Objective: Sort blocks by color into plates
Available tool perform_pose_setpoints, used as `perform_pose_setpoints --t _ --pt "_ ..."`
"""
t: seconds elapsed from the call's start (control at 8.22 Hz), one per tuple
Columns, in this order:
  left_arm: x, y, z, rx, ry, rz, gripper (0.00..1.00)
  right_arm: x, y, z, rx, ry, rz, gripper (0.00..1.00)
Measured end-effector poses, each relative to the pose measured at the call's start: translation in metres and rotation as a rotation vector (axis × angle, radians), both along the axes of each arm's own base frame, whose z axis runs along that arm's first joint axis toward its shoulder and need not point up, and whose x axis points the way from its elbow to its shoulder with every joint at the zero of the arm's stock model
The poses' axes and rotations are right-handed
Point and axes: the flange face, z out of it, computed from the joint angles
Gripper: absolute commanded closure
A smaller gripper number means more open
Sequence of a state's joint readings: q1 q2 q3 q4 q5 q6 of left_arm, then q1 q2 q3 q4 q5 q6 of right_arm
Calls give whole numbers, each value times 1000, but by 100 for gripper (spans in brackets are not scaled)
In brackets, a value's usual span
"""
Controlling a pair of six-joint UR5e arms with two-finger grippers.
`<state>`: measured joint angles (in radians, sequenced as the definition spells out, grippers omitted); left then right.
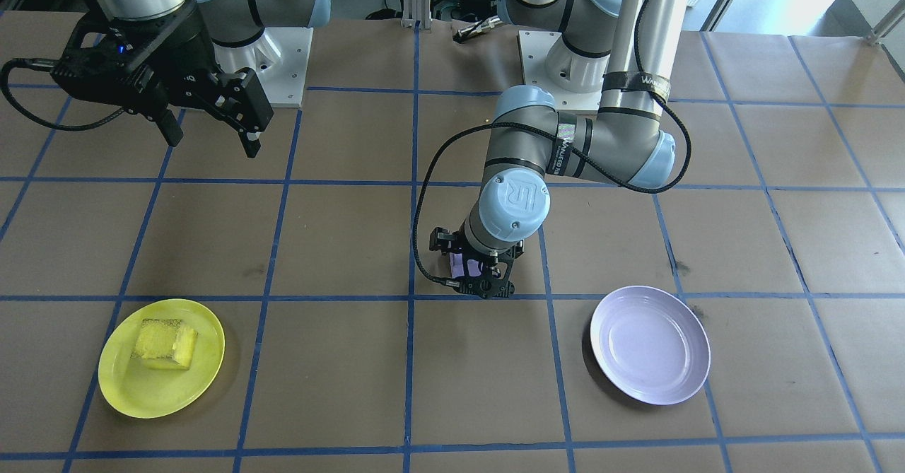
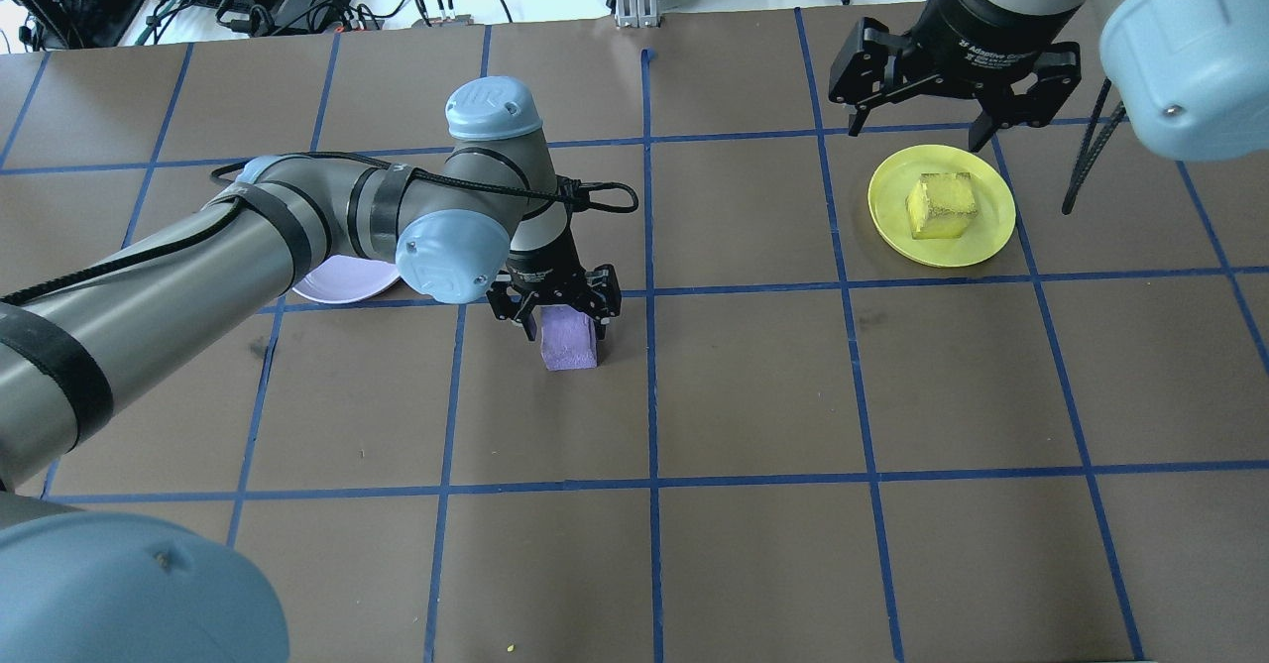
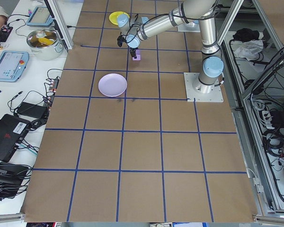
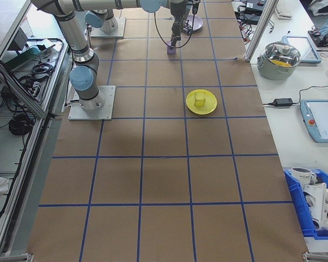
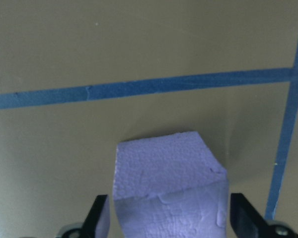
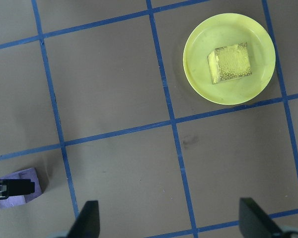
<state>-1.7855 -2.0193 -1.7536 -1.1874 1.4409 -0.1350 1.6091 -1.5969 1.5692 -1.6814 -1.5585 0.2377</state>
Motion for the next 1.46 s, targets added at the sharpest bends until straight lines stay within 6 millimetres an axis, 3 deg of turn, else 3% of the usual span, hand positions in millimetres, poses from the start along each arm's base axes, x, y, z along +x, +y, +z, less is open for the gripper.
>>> perform_pose_setpoints --t 0.49,0.61,0.85,1.09,1.22,1.46 --pt "6 0 12 23 -3 11 100 0 0 0 0 3 3 0" --pt "12 -2 24 30 -10 16 100 0 0 0 0 3 3 0" --pt "37 -22 74 -22 -50 24 100 0 0 0 0 3 3 0" --pt "85 -55 125 -84 -48 -13 100 0 0 0 0 5 3 0" --pt "119 -71 135 -103 -47 -34 100 -1 1 0 2 9 3 0" --pt "191 -94 133 -130 -35 -90 100 -2 2 -4 11 14 2 0"
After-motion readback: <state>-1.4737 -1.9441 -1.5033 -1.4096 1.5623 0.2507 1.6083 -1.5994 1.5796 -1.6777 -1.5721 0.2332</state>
